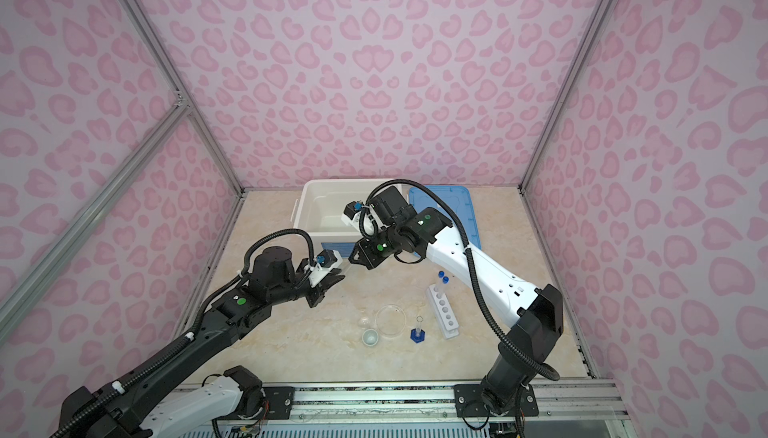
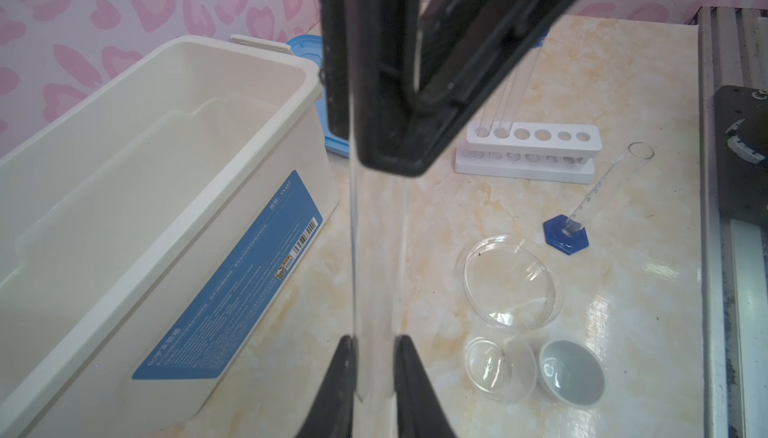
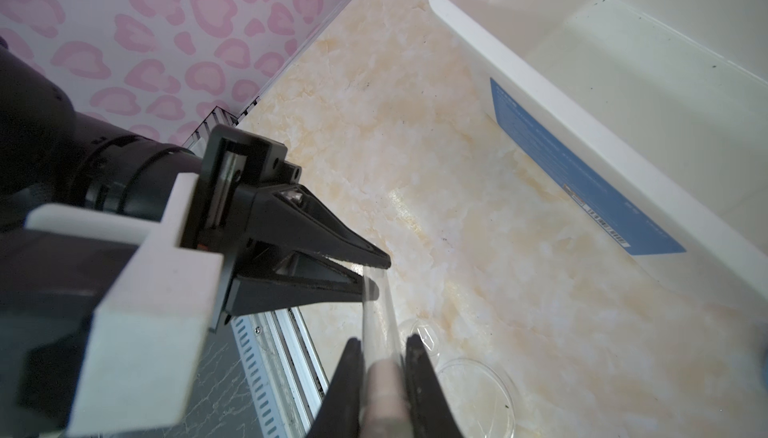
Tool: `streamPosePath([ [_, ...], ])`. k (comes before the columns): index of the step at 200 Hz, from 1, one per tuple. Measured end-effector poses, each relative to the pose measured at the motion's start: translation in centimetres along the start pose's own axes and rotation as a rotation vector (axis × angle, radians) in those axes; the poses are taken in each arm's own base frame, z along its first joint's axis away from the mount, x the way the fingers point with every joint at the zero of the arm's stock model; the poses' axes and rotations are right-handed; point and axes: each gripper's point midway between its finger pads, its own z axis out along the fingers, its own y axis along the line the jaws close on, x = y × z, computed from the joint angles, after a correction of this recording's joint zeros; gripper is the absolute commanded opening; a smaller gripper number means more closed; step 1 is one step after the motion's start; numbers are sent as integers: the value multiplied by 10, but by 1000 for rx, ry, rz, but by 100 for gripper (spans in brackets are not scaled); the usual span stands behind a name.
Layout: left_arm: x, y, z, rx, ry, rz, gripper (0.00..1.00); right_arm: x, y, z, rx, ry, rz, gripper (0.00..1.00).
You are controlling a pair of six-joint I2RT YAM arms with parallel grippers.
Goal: Organize the chemistry lab equipment
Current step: 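Close the right gripper on the tube's capped end beside the left gripper, then open the left gripper and draw it back while the right gripper pulls the tube away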
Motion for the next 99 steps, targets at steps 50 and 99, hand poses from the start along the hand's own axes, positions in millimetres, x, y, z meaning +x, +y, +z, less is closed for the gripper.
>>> streamPosePath([
  [50,0,0,0,1,-1,1,35,0,-7,0,34,-2,2,12],
  [99,-3,2,-2,-15,-12,-2,48,-1,-13,-5,84,1,1,11],
])
